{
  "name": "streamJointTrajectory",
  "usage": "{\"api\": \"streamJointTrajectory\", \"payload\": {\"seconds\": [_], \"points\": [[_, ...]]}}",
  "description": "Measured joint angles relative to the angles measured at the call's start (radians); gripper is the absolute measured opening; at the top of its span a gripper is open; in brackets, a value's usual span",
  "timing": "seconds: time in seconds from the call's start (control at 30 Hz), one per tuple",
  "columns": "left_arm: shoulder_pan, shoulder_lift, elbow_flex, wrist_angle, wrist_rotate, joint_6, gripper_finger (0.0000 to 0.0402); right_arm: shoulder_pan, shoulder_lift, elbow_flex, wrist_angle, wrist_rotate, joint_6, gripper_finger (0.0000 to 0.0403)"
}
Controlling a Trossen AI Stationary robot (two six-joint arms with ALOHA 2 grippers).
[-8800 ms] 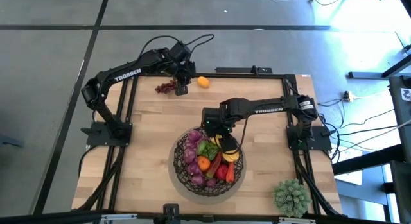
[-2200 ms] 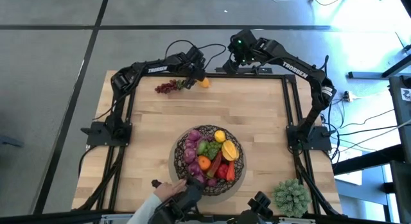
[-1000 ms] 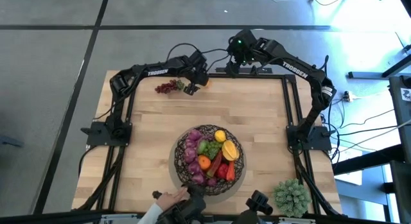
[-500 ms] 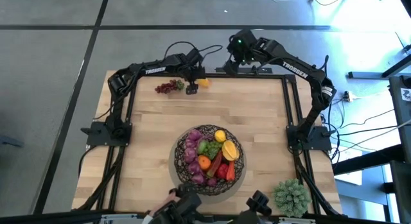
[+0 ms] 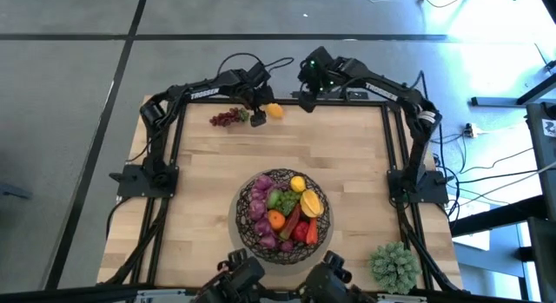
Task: Build produce basket
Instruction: Put the lemon into the mesh basket
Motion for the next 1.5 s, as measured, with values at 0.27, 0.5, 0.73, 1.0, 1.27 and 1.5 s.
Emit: {"api": "streamJointTrajectory", "payload": {"seconds": [0.27, 0.5, 0.73, 1.0, 1.27, 1.5], "points": [[0.032, -0.120, 0.000, -0.039, -0.002, -0.050, 0.0289, -0.003, 0.142, -0.014, 0.046, -0.051, -0.001, 0.0259], [0.045, -0.205, 0.000, -0.039, -0.004, -0.076, 0.0289, -0.002, 0.262, -0.015, 0.132, -0.077, 0.039, 0.0259], [0.044, -0.240, 0.000, -0.039, -0.002, -0.121, 0.0289, 0.007, 0.305, 0.000, 0.219, 0.002, 0.060, 0.0259], [0.042, -0.240, 0.000, -0.040, -0.003, -0.151, 0.0289, 0.011, 0.319, -0.002, 0.297, -0.006, 0.054, 0.0259], [0.042, -0.240, 0.000, -0.039, -0.003, -0.157, 0.0289, 0.011, 0.335, -0.002, 0.308, 0.050, 0.055, 0.0259], [0.038, -0.240, 0.000, -0.039, -0.004, -0.157, 0.0289, 0.011, 0.344, -0.002, 0.327, 0.076, 0.002, 0.0259]]}}
